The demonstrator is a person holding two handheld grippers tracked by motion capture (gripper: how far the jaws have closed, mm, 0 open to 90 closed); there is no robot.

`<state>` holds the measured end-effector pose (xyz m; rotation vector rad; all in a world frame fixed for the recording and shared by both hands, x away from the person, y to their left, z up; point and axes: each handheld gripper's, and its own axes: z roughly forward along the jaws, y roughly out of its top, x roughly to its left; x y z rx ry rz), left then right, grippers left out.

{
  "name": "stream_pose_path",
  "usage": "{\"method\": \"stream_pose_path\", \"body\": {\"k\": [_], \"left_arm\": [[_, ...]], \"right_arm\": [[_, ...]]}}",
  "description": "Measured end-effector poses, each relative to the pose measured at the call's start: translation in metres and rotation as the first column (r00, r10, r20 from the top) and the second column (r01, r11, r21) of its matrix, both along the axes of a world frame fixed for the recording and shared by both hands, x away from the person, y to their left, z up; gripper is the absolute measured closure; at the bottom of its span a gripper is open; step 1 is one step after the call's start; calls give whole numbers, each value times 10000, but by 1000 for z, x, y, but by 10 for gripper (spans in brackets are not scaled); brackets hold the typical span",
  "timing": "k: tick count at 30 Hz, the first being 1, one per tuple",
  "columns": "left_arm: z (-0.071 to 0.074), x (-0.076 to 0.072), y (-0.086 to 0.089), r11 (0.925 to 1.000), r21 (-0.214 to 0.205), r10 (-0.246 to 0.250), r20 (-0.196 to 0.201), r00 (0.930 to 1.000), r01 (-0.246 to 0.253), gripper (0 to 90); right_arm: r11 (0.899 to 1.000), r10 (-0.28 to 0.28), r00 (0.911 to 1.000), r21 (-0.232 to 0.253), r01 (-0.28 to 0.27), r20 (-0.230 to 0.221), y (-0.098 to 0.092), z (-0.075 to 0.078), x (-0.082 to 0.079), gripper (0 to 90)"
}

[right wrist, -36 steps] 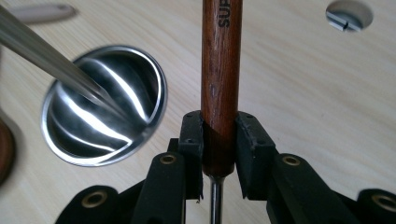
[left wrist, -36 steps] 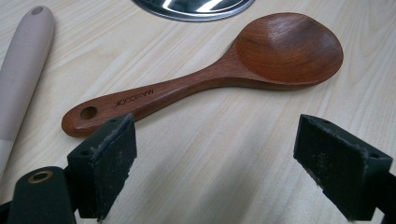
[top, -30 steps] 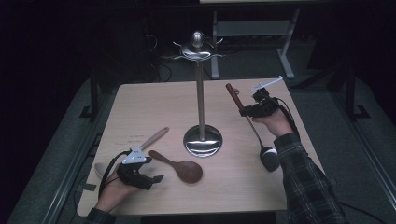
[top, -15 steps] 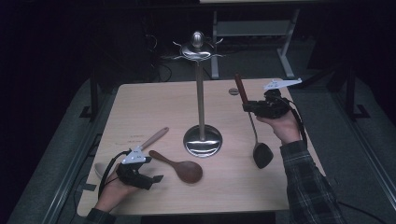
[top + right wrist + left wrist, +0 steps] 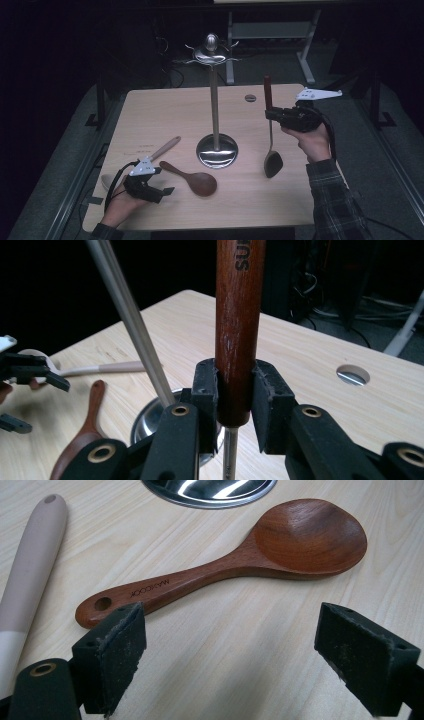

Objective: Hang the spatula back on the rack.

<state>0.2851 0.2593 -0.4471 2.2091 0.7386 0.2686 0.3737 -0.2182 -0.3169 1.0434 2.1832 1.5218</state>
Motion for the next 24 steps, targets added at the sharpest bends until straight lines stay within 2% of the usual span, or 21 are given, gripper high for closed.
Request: {"method": "stream_pose_path", "body": {"k": [8, 9, 14, 24], "left_arm": [[0, 0, 0, 10000, 6, -10, 44, 10000, 10, 128], [0, 0, 1, 9998, 170, -109, 55, 9999, 108, 128], [0, 0, 0, 10000, 12, -20, 26, 10000, 20, 128], [0, 0, -1, 10000, 31, -23, -27, 10000, 23, 128]], "right_arm": [[9977, 518, 9975, 414, -538, 489, 5, 11, -8, 735], [9973, 582, 9969, 412, -604, 526, 6, 13, -9, 734], [9933, 974, 9913, 528, -1023, 886, 13, 23, -16, 734], [9842, 1517, 9795, 718, -1622, 1325, 24, 43, -22, 733]]}}
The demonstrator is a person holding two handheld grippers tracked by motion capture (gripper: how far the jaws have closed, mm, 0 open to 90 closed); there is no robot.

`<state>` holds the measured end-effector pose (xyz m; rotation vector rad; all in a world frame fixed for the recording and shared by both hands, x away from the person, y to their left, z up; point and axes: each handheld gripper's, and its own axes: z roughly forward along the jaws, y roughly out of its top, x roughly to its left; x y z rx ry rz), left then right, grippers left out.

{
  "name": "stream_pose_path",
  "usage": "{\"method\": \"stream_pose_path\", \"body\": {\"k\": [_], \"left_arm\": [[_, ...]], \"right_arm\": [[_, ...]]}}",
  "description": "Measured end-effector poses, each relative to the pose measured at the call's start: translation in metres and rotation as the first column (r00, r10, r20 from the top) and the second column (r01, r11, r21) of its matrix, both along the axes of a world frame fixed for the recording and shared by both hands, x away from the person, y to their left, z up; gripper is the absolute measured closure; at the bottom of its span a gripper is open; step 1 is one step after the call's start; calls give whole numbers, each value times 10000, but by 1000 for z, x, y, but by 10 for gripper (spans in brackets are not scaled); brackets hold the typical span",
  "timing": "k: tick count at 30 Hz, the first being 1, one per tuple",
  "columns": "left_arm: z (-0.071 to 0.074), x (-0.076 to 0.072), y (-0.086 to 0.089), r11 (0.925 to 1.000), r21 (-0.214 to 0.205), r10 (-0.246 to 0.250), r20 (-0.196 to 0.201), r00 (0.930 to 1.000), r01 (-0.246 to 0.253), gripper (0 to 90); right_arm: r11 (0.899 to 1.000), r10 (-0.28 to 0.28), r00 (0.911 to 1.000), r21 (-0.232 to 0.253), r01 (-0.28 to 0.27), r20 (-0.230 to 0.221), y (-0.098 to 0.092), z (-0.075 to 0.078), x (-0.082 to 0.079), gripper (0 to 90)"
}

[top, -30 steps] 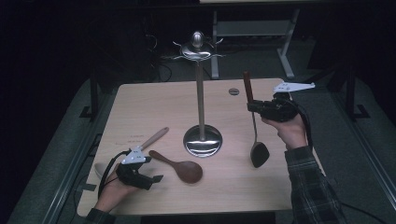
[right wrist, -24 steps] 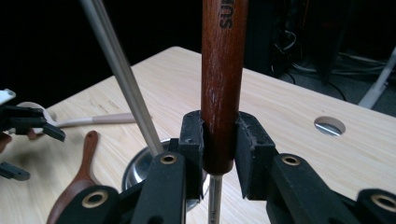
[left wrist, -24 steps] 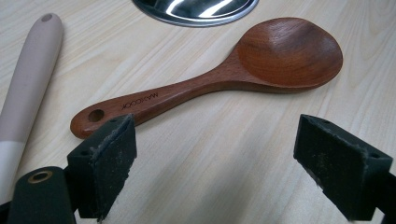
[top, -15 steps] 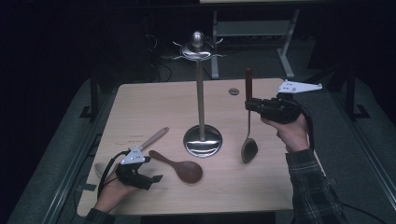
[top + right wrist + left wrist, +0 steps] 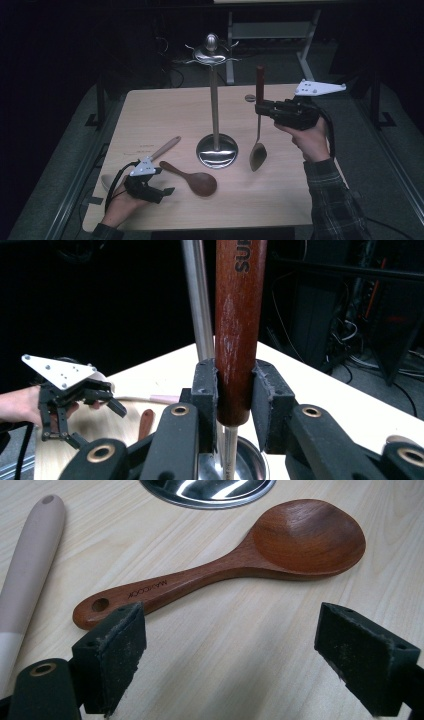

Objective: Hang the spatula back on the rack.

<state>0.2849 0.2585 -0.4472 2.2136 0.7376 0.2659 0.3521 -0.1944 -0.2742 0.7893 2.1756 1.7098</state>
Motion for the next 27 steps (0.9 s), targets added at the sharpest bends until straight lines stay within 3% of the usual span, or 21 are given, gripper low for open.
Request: {"method": "stream_pose_path", "body": {"k": [17, 27], "left_arm": [[0, 0, 0, 10000, -9, -5, -84, 10000, 5, 128], [0, 0, 0, 10000, -85, 21, -72, 10000, -22, 128]], "right_arm": [[9986, 536, 9971, -34, -534, 541, 16, 34, 1, 732], [9968, 795, 9949, -165, -786, 616, 27, 42, 7, 732]]}}
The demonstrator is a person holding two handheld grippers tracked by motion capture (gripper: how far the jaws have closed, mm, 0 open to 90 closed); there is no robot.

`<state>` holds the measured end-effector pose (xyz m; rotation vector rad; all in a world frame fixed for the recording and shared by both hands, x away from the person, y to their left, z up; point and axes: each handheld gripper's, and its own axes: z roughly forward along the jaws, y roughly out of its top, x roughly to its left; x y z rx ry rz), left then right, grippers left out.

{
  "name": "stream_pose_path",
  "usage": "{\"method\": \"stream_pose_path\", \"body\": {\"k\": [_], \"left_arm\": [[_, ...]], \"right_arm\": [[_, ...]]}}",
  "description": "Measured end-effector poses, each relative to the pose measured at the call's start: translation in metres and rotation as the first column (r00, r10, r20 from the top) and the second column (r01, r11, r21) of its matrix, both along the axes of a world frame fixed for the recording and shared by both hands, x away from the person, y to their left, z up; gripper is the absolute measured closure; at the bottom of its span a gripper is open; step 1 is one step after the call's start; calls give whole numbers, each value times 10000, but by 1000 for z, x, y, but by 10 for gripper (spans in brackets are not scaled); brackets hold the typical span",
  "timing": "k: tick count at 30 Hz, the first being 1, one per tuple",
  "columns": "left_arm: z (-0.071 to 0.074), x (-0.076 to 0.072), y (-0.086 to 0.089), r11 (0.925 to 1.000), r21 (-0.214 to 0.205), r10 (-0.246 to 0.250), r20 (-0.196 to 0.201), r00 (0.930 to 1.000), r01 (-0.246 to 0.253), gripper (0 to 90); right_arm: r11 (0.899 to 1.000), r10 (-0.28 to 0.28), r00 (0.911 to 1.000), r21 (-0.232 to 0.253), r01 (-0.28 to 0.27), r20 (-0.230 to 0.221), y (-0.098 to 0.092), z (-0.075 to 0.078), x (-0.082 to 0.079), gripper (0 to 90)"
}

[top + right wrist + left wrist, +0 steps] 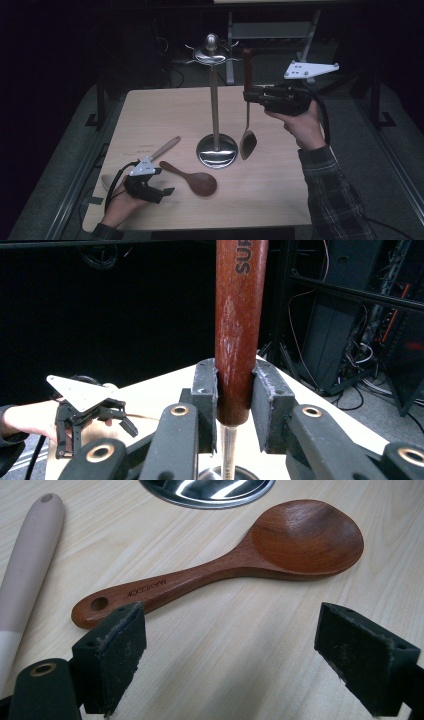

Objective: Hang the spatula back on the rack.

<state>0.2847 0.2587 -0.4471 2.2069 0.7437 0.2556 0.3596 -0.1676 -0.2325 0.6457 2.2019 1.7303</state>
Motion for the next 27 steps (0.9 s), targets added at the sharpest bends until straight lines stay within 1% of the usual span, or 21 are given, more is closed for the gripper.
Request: {"method": "stream_pose_path", "body": {"k": [4, 5, 7, 8, 11, 12, 15, 20, 21, 22, 24, 25, 27], "left_arm": [[0, 0, 0, 10000, -9, -2, 2, 10000, 2, 128], [0, 0, 0, 10000, 63, -50, 8, 10000, 50, 128], [0, 0, 0, 10000, 61, -55, 20, 10000, 55, 128], [0, 0, -1, 10000, -8, -28, 22, 10000, 28, 128], [0, 0, -1, 10000, -14, -31, 21, 10000, 31, 128], [0, -1, -1, 10000, -56, 0, -37, 10000, 0, 128], [1, 0, 0, 10000, 37, -60, 33, 10000, 60, 128], [1, 0, 0, 10000, -1, -66, 53, 10000, 66, 128], [1, -1, 0, 10000, -43, -33, -21, 10000, 32, 128], [1, -1, -1, 9999, -104, -2, -26, 10000, 1, 128], [0, -1, -1, 9999, -109, -9, -32, 10000, 8, 128], [1, -1, 0, 10000, -32, -54, -23, 10000, 54, 128], [1, -1, 0, 10000, -62, -45, -29, 10000, 45, 128]], "right_arm": [[10000, 71, 10000, 2, -71, -14, 2, 2, 1, 731], [10000, 81, 10000, -21, -81, -1, 2, 2, 1, 731], [10000, 83, 10000, -22, -83, -15, 3, 2, 1, 731], [9999, 88, 9999, -50, -88, -59, 4, 1, 2, 731], [9999, 95, 9999, -125, -96, -118, 7, 0, 5, 731], [9998, 105, 9998, -146, -107, -160, 7, 0, 6, 731], [9997, 113, 9997, -223, -118, -200, 11, -1, 8, 730], [9993, 160, 9994, -337, -170, -293, 18, -2, 13, 730], [9993, 160, 9993, -338, -171, -331, 19, -2, 14, 730], [9990, 182, 9993, -392, -194, -315, 21, -2, 14, 730], [9987, 178, 9994, -465, -192, -306, 23, -3, 15, 729], [9986, 155, 9994, -500, -171, -321, 25, -3, 15, 729], [9983, 153, 9995, -567, -169, -285, 26, -4, 15, 728]]}}
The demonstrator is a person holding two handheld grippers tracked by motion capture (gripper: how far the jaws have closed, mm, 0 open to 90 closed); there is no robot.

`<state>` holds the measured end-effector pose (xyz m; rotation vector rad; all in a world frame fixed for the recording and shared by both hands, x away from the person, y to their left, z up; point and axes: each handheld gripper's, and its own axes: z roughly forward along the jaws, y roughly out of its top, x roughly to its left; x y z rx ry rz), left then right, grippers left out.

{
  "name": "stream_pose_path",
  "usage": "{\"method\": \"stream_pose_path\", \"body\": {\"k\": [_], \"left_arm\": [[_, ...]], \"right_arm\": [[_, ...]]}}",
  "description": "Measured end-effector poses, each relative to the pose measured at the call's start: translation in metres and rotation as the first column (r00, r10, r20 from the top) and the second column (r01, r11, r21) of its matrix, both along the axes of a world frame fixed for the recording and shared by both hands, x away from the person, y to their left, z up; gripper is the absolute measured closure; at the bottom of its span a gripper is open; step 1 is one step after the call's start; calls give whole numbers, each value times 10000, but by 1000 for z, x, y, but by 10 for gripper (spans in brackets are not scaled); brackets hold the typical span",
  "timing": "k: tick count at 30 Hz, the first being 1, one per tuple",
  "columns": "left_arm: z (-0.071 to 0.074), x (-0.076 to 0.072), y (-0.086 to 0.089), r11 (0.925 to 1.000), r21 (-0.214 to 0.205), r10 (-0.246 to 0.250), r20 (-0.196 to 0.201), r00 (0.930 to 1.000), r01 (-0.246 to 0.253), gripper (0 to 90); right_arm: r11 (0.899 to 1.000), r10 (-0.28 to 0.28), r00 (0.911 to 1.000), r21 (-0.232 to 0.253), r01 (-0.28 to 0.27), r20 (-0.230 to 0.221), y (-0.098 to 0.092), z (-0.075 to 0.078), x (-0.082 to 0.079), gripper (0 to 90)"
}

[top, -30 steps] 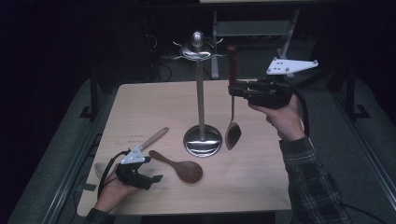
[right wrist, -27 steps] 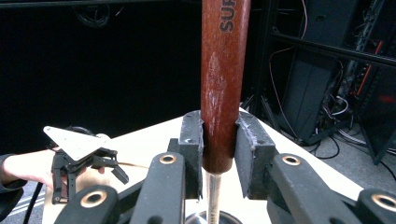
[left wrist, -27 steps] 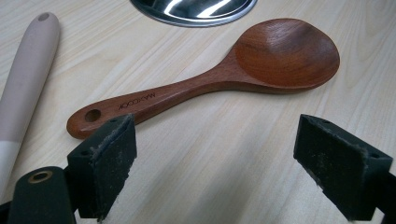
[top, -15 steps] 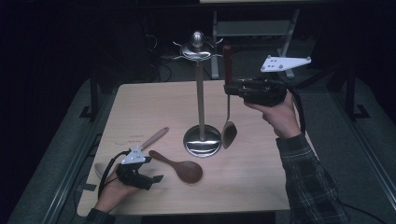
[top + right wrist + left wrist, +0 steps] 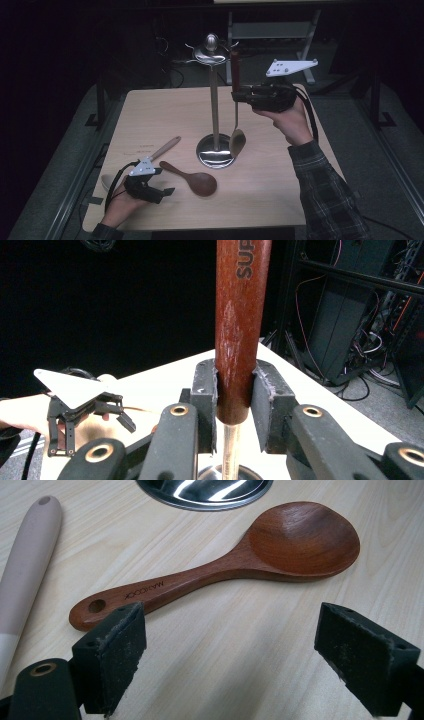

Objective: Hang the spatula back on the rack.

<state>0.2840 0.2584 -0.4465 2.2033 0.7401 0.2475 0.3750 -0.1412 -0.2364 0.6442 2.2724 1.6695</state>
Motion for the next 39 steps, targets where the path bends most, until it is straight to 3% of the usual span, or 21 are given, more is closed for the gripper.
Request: {"method": "stream_pose_path", "body": {"k": [5, 9, 10, 11, 18, 21, 27, 32, 36, 39], "left_arm": [[0, 0, -1, 10000, -35, 12, 29, 10000, -12, 128], [0, 0, -1, 10000, -28, 17, -17, 10000, -18, 128], [0, 0, -1, 10000, -28, 17, -17, 10000, -18, 128], [0, 0, -1, 10000, -37, 24, -14, 10000, -24, 128], [1, -1, -1, 10000, -75, 31, 4, 10000, -30, 129], [1, -1, -1, 9999, -155, 60, -30, 10000, -60, 133], [3, -1, -2, 9998, -192, 51, -111, 9999, -54, 144], [5, 0, -1, 9997, -261, 16, -128, 9999, -19, 164], [9, 0, 0, 9990, -445, 5, -338, 9994, -20, 229], [14, 0, 1, 9989, -458, -87, -405, 9991, 69, 319]], "right_arm": [[10000, -35, 10000, 31, 35, 4, 2, -2, -1, 703], [9998, -100, 9999, -197, 99, -45, 2, -5, -3, 565], [9998, -100, 9999, -197, 99, -45, 2, -5, -3, 565], [9995, -159, 9998, -263, 156, -109, 1, -7, -4, 508], [9964, -608, 9979, -604, 593, -231, -8, -26, -11, 334], [9936, -857, 9951, -775, 817, -490, -16, -44, -17, 273], [9893, -1240, 9890, -872, 1170, -801, -34, -77, -27, 249], [9797, -1589, 9803, -1418, 1419, -1170, -50, -105, -37, 227], [9752, -1867, 9726, -1463, 1664, -1383, -63, -128, -48, 215], [9676, -2214, 9612, -1598, 1956, -1644, -75, -149, -56, 202]]}}
